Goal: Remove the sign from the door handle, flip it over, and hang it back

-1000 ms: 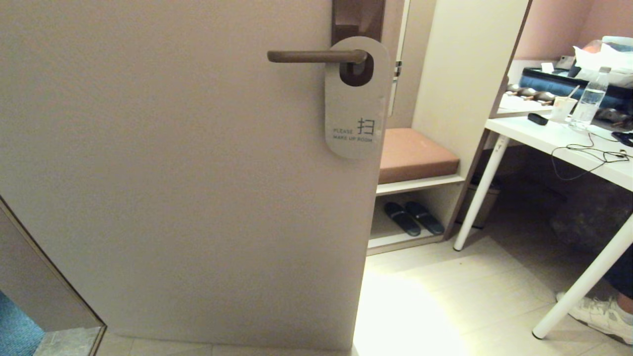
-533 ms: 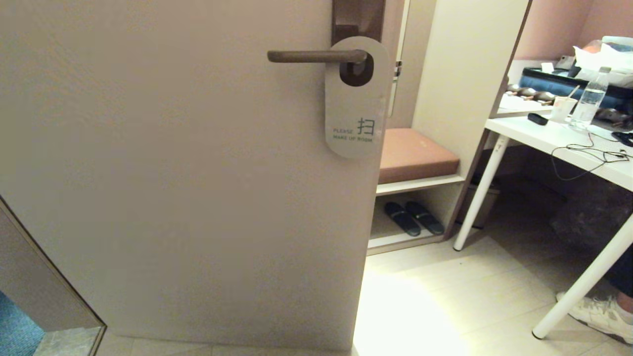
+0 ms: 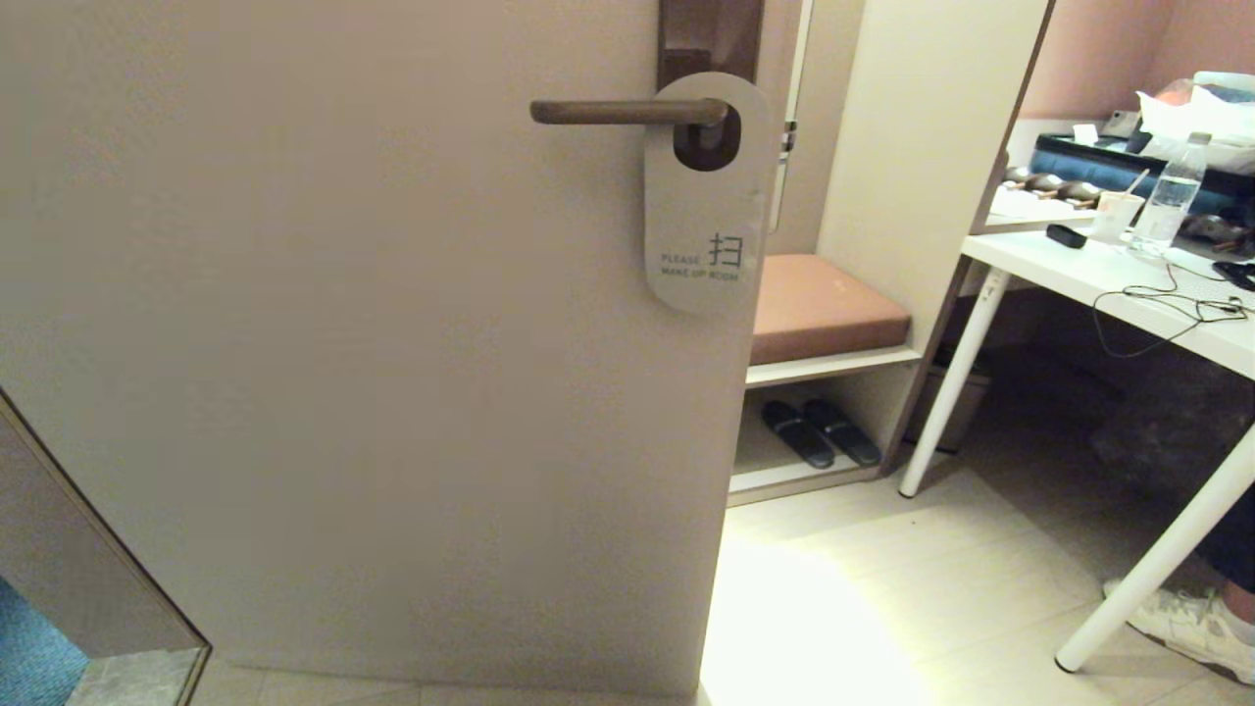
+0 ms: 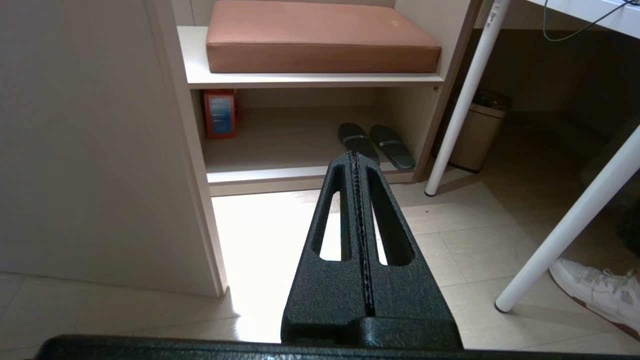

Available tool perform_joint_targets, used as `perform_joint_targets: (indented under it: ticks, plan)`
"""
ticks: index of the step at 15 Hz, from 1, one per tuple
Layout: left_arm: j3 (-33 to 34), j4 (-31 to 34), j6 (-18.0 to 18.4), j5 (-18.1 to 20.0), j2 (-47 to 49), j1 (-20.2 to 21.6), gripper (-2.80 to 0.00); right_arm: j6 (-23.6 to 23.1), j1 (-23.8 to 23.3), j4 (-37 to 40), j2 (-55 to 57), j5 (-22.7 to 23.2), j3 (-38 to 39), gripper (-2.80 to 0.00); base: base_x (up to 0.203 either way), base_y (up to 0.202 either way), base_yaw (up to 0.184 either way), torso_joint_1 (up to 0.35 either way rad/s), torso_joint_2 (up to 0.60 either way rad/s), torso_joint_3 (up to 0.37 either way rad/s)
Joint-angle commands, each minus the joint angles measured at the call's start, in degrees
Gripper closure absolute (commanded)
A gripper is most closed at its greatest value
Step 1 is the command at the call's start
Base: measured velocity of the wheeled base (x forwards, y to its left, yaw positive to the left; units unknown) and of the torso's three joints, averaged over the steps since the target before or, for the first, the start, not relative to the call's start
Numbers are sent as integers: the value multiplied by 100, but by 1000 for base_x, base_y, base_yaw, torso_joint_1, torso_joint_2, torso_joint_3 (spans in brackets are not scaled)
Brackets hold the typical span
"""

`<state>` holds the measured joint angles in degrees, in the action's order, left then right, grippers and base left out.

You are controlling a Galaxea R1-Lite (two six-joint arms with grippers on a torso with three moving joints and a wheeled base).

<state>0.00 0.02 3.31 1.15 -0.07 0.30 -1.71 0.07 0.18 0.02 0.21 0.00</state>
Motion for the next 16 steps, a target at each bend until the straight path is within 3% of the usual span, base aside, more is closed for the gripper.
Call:
perform_joint_targets:
  ticks: [1, 16]
  plan:
    - [0, -2, 3, -1, 7, 5, 0, -5, 1, -1, -2, -3, 0, 0, 0, 0, 0, 0, 0, 0]
    - [0, -2, 3, -1, 7, 5, 0, 100, 1, -9, -2, -30, 0, 0, 0, 0, 0, 0, 0, 0]
